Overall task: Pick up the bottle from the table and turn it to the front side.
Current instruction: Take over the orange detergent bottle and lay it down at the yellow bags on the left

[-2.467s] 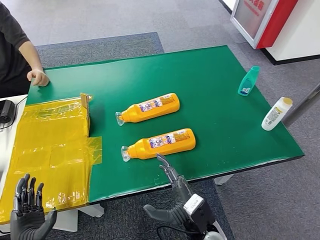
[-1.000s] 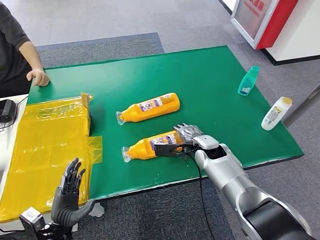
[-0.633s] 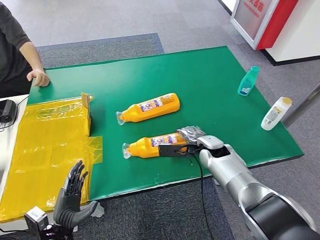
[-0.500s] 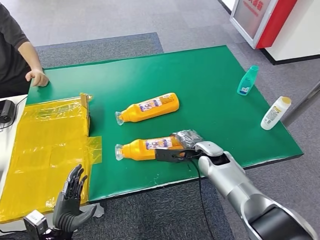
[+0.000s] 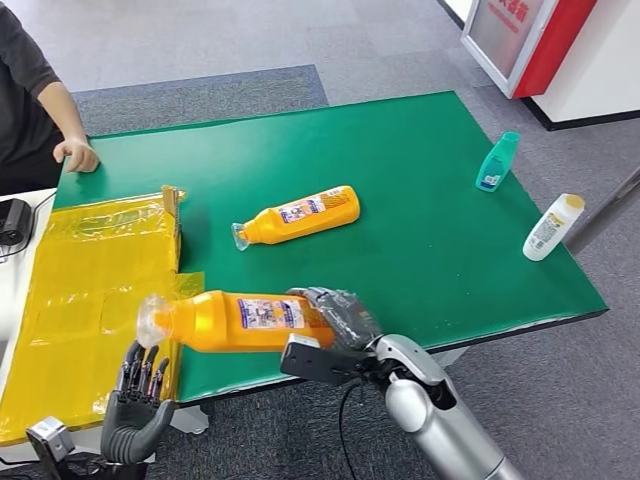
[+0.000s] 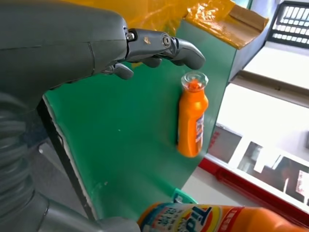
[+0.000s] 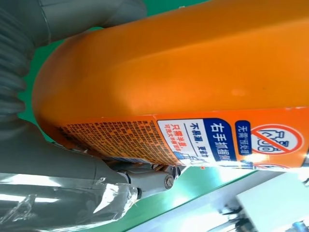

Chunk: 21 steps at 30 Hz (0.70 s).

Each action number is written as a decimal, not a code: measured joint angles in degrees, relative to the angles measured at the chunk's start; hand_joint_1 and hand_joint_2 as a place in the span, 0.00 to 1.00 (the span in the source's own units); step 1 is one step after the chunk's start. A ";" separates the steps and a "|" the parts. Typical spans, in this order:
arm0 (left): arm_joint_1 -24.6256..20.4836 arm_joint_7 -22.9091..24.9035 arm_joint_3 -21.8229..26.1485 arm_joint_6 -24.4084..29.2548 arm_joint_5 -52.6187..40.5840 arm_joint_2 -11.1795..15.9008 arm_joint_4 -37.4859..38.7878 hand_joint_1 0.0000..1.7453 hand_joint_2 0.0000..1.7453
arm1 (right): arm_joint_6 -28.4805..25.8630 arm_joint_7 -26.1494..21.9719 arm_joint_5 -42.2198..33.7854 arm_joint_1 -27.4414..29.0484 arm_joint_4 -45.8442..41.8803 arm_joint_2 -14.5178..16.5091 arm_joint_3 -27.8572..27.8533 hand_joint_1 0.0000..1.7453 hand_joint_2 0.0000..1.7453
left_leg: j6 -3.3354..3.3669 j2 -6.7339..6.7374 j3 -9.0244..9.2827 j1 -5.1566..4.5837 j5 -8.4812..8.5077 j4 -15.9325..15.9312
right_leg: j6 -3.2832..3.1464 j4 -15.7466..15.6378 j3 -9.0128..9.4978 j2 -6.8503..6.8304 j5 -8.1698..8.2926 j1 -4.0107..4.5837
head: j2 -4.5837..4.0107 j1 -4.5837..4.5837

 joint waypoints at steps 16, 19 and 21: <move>-6.71 -4.48 -20.50 -3.73 5.68 10.78 1.23 0.22 1.00 | -5.82 -3.46 4.86 -6.73 17.15 7.02 15.08 0.00 1.00 | -0.17 0.03 -0.01 0.03 0.16 0.00 | -0.14 0.10 -0.13 0.03 0.10 0.06 | 0.00 -0.01; -7.06 -6.72 -23.10 -2.65 4.09 13.27 0.88 0.95 1.00 | -6.79 -3.35 5.48 -8.02 19.97 7.78 16.81 0.00 1.00 | -0.17 0.03 -0.01 0.03 0.16 0.00 | -0.16 0.10 -0.14 0.03 0.08 0.06 | 0.00 -0.01; -7.04 -7.79 -24.33 0.17 1.74 14.57 0.29 1.00 1.00 | -7.40 -2.83 5.43 -8.46 21.11 8.02 17.16 0.00 1.00 | -0.17 0.03 -0.01 0.03 0.16 0.00 | -0.16 0.10 -0.14 0.03 0.08 0.06 | 0.00 -0.01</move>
